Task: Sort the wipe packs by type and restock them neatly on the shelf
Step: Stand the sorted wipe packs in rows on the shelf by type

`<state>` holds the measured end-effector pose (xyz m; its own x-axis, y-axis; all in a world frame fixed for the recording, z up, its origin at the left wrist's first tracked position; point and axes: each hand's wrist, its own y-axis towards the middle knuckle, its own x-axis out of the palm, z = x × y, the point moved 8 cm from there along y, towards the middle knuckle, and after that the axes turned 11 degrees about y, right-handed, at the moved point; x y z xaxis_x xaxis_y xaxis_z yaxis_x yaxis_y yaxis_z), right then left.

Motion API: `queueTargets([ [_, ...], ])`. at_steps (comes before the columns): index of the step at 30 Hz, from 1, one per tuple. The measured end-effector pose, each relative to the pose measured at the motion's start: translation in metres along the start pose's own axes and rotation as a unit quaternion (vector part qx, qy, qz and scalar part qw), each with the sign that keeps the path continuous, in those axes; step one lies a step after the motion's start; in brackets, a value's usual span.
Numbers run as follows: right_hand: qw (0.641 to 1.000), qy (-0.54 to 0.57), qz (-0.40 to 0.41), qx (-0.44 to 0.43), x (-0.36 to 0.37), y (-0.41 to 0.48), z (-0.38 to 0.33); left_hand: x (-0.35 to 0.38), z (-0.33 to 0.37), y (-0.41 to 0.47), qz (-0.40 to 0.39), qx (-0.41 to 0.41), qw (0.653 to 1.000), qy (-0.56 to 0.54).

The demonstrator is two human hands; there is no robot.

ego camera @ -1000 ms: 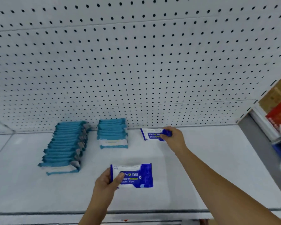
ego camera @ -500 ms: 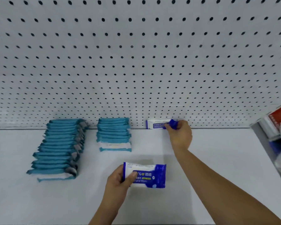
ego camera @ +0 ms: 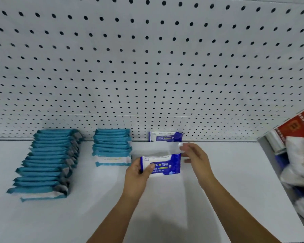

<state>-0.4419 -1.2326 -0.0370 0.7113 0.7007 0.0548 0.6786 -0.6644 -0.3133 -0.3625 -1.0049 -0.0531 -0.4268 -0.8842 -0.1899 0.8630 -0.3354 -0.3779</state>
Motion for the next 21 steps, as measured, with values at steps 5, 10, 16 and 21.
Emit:
queueTargets([
  [5, 0.989, -0.112, -0.100, -0.005, 0.019, 0.001, 0.016, 0.028, 0.011, 0.033, 0.005, 0.026, 0.999, -0.020],
  [10, 0.986, -0.148, 0.001, -0.075, 0.017, 0.030, 0.002, 0.036, 0.024, 0.059, 0.071, 0.057, 0.995, 0.038],
  [16, 0.981, -0.117, 0.101, -0.115, 0.015, 0.050, -0.004, 0.031, 0.030, 0.087, 0.165, 0.053, 0.985, 0.024],
  [21, 0.982, -0.117, 0.096, -0.113, 0.022, 0.051, 0.002, 0.030, 0.025, 0.089, 0.193, 0.055, 0.978, 0.059],
])
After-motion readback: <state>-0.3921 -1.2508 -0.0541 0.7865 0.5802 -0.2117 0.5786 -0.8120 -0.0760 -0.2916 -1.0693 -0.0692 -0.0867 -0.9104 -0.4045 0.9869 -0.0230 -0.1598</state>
